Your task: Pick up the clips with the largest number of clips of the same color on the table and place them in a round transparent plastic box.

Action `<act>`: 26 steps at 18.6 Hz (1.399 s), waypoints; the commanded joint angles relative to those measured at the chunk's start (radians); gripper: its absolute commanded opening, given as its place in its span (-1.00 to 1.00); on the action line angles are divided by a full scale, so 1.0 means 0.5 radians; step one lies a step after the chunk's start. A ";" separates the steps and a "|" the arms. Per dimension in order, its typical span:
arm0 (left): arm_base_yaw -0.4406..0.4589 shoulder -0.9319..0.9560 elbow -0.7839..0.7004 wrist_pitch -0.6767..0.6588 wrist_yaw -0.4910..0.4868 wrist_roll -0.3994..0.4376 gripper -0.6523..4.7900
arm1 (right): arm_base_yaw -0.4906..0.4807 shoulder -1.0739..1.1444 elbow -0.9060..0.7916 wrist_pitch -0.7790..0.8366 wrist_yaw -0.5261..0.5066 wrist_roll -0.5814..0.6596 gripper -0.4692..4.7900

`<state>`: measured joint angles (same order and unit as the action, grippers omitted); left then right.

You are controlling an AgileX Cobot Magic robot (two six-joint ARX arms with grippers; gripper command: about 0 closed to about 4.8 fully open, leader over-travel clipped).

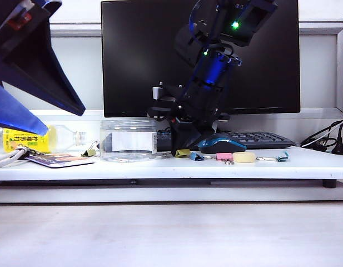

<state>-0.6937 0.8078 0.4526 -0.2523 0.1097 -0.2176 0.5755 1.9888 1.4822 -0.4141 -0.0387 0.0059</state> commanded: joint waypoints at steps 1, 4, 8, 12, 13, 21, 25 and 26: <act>-0.002 -0.001 0.008 -0.004 0.000 0.001 0.61 | 0.005 0.016 -0.027 -0.182 0.031 0.001 -0.65; -0.002 -0.001 0.008 -0.002 -0.001 0.001 0.61 | -0.024 -0.046 -0.025 -0.182 0.036 0.000 -0.67; -0.002 -0.001 0.008 -0.002 -0.001 0.001 0.61 | -0.070 -0.142 -0.025 -0.204 0.018 0.000 -0.67; -0.002 0.000 0.008 -0.002 -0.001 0.001 0.61 | -0.077 -0.201 -0.022 -0.211 0.019 -0.014 -0.67; -0.002 -0.001 0.008 -0.002 0.000 0.001 0.61 | -0.077 -0.208 -0.020 -0.213 -0.014 -0.014 -0.67; -0.002 -0.001 0.008 -0.002 0.005 0.000 0.61 | -0.095 -0.216 -0.020 -0.301 0.045 -0.022 0.11; -0.002 0.000 0.008 -0.003 0.007 -0.001 0.61 | -0.095 -0.214 -0.020 -0.332 0.131 -0.043 0.24; -0.002 0.000 0.008 -0.002 0.007 -0.001 0.61 | -0.095 -0.214 -0.021 -0.348 0.131 -0.044 0.24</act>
<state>-0.6937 0.8078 0.4526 -0.2596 0.1101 -0.2176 0.5255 1.8885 1.4677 -0.5823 0.0227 -0.0128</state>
